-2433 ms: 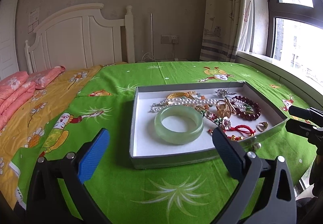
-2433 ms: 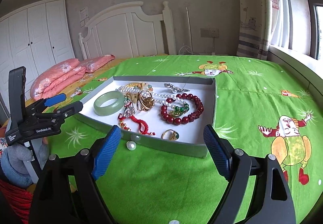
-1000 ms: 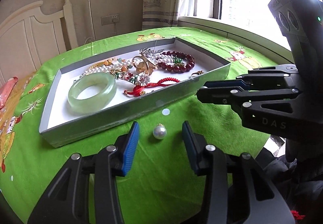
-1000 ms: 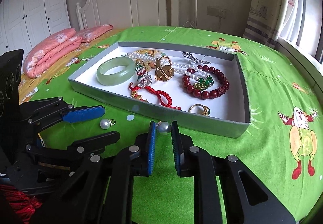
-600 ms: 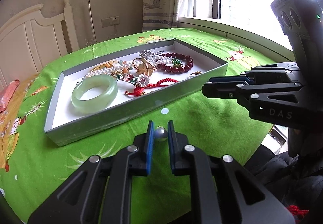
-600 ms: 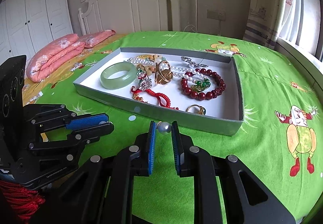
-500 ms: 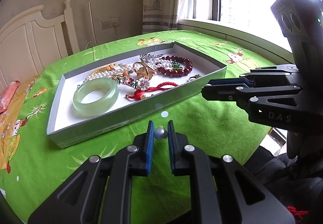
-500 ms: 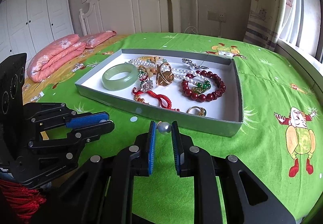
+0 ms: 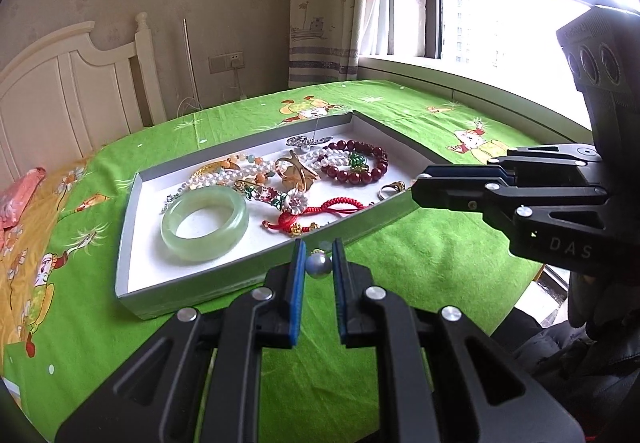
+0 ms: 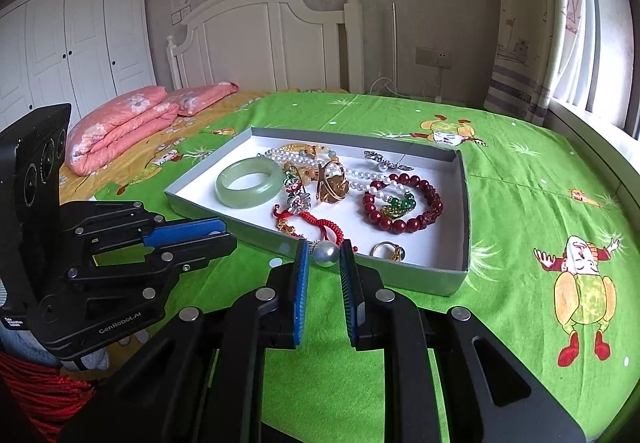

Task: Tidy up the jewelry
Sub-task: 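Carry both pearl earrings into the tray and open both grippers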

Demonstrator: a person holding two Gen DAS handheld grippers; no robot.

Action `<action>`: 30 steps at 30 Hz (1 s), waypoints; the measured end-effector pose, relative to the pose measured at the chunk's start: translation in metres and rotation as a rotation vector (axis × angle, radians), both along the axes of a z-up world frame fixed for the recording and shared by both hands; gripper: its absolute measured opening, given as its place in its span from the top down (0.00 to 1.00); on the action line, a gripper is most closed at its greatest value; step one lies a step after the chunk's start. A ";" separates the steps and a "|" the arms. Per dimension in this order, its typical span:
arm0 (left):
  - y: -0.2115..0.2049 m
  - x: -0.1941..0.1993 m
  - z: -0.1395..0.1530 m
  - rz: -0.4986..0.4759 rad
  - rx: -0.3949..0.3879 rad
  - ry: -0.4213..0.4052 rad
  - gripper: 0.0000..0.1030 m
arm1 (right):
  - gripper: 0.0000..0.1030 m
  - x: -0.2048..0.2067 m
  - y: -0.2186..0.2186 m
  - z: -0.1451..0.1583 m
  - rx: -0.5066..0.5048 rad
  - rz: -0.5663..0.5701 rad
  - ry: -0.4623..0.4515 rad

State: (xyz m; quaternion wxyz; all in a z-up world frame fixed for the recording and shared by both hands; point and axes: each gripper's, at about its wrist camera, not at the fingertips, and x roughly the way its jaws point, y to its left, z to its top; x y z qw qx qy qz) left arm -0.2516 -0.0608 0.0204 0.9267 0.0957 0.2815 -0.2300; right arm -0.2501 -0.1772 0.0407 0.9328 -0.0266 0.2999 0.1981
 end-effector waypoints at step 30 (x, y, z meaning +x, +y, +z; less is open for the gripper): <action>-0.026 0.045 0.046 0.052 -0.052 -0.072 0.88 | 0.83 0.026 -0.013 0.021 0.015 -0.052 -0.078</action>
